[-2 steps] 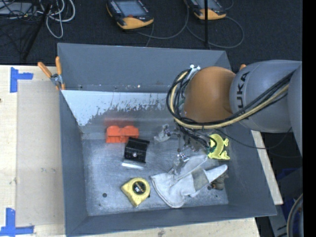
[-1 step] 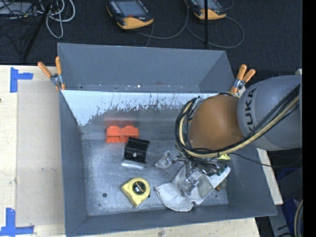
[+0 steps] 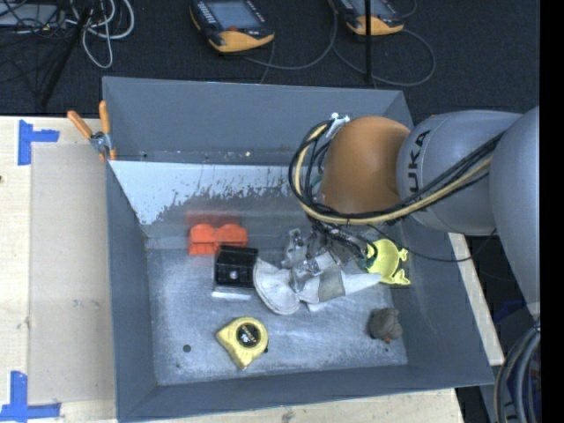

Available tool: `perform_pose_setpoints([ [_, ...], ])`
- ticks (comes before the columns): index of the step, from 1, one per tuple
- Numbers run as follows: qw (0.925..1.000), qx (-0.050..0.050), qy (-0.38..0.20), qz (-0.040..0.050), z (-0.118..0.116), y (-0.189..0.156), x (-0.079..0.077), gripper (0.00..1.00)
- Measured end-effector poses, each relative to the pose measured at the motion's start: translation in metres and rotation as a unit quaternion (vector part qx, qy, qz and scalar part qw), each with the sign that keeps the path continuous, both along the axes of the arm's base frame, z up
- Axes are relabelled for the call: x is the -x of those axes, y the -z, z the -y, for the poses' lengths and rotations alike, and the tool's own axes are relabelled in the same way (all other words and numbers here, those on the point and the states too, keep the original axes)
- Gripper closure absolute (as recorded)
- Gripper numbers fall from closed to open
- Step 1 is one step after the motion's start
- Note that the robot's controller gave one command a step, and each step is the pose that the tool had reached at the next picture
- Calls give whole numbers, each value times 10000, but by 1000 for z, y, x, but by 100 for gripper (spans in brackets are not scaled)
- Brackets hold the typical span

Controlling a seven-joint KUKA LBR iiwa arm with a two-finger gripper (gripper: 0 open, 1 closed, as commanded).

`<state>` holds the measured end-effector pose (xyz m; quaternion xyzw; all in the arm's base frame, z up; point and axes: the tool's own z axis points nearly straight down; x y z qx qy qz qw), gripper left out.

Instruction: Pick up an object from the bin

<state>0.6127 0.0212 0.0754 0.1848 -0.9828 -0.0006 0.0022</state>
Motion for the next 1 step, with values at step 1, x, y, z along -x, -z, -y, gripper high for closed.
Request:
perform_pose_setpoints([
  [1, 10000, -1, 4, 0, 0, 0, 0, 100],
])
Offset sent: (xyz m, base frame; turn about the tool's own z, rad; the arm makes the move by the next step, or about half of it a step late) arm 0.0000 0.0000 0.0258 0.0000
